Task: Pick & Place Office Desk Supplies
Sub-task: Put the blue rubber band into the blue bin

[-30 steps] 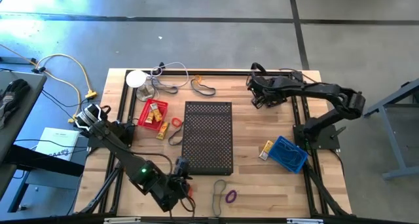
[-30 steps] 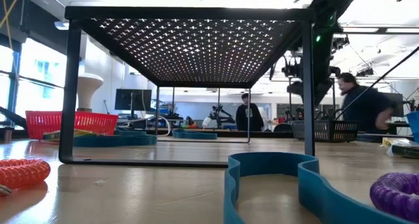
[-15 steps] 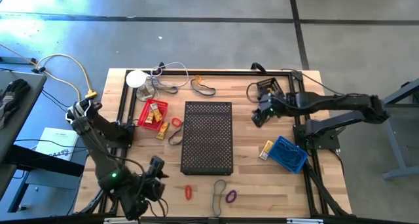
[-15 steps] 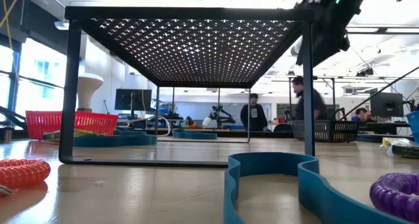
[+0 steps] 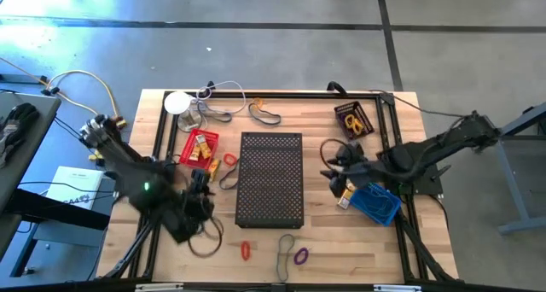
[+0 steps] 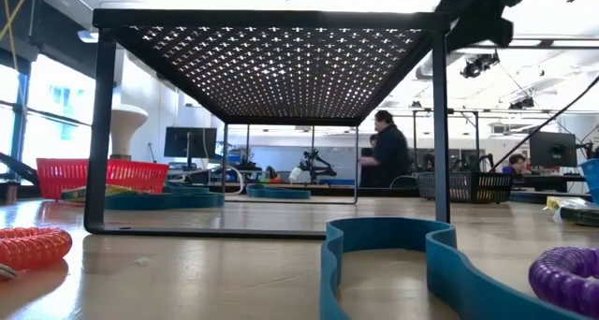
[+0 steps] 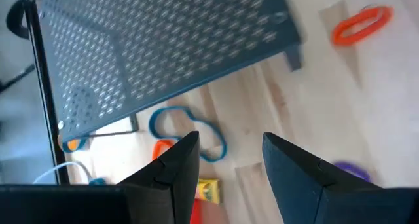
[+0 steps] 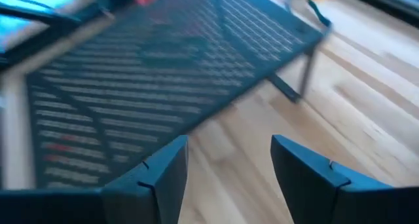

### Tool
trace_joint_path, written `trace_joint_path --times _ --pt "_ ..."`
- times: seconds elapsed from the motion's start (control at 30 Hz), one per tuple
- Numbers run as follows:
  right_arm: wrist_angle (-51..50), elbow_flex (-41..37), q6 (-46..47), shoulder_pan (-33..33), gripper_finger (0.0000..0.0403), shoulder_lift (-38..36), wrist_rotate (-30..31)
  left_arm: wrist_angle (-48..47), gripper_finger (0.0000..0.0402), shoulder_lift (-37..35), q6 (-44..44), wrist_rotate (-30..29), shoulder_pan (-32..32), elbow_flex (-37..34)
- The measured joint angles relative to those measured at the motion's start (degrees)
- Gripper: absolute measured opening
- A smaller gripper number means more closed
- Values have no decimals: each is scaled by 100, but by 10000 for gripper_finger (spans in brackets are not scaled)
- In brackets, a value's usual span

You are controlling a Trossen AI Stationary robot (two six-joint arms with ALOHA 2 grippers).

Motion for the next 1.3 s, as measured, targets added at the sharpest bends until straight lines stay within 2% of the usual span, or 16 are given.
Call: trace_joint_path --times 0.13,0.33,0.47,0.53,0.63,0.83,0.97,1.13,1.3 --pt "517 1 -37 593 205 185 542 656 159 -868 380 549 613 -846" --pt "1183 4 -427 1063 205 566 1219 2664 159 -2335 527 1215 1381 -2918" --pt "1379 5 -882 1119 205 798 1686 4111 159 -2876 837 1781 1612 -4143" --pt "1452 6 -1035 1091 205 899 1784 4649 159 -2990 943 1789 1632 -4576" --pt "1481 4 -1101 1033 205 1036 1812 5165 159 -3014 1006 1758 1645 -5018" --pt "1766 4 -1239 926 205 1350 1823 5551 159 -2747 442 1537 1664 -5460" --pt "1918 4 -1412 876 205 1528 1815 5865 159 -2461 304 1372 1662 -5592" --pt "1951 4 -1426 870 205 1642 1816 6083 159 -2015 -9 483 1670 -5607" --pt "2030 4 -1566 872 205 1646 1816 6145 159 -1460 -106 585 1773 -5607"
